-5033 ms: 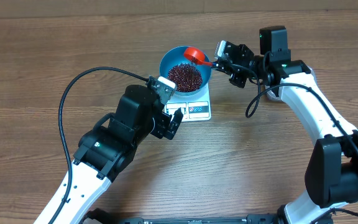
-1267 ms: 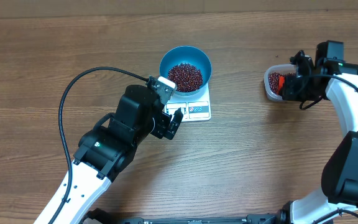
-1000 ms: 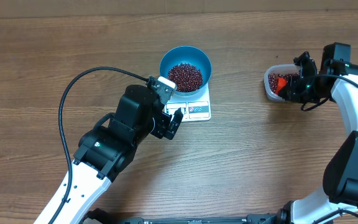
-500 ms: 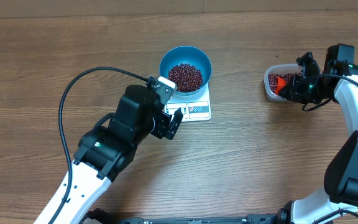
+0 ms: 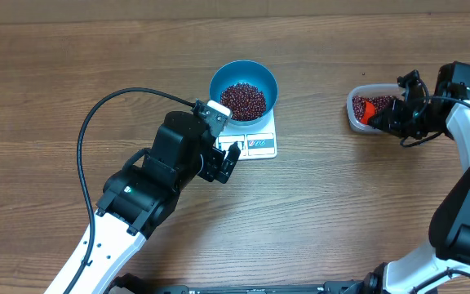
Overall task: Scoop item into bowl and weigh 150g on scale
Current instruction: 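Dig the red scoop into the beans with the right gripper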
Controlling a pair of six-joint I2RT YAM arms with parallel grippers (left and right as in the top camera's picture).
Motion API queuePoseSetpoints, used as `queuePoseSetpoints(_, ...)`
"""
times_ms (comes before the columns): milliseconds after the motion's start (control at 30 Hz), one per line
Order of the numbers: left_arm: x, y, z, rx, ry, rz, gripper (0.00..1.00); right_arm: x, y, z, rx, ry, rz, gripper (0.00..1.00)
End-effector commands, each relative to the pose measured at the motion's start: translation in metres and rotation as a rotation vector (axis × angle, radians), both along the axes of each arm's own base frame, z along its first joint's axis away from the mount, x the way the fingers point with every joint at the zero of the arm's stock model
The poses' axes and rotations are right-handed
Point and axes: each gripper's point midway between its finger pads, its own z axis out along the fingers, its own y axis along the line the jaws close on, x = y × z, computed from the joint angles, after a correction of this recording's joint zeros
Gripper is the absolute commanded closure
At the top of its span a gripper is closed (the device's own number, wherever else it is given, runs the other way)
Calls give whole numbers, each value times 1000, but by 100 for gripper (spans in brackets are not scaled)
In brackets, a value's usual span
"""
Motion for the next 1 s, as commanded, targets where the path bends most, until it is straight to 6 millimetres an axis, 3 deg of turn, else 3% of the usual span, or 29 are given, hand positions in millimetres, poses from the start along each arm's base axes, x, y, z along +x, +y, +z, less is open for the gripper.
queuePoseSetpoints(0,0,1,-2,14,-2,-10,0,-4,3,-18,75,50,-18,96)
queuePoseSetpoints(267,0,1,-2,14,-2,-10,0,-5,-2,-23,141,63,-49,96)
queuePoseSetpoints(600,0,1,-2,14,-2,-10,0,-6,-27,-21,173,69,-151,96)
queuePoseSetpoints(967,0,1,-2,14,-2,-10,0,-1,-24,-3,310,9,-164,96)
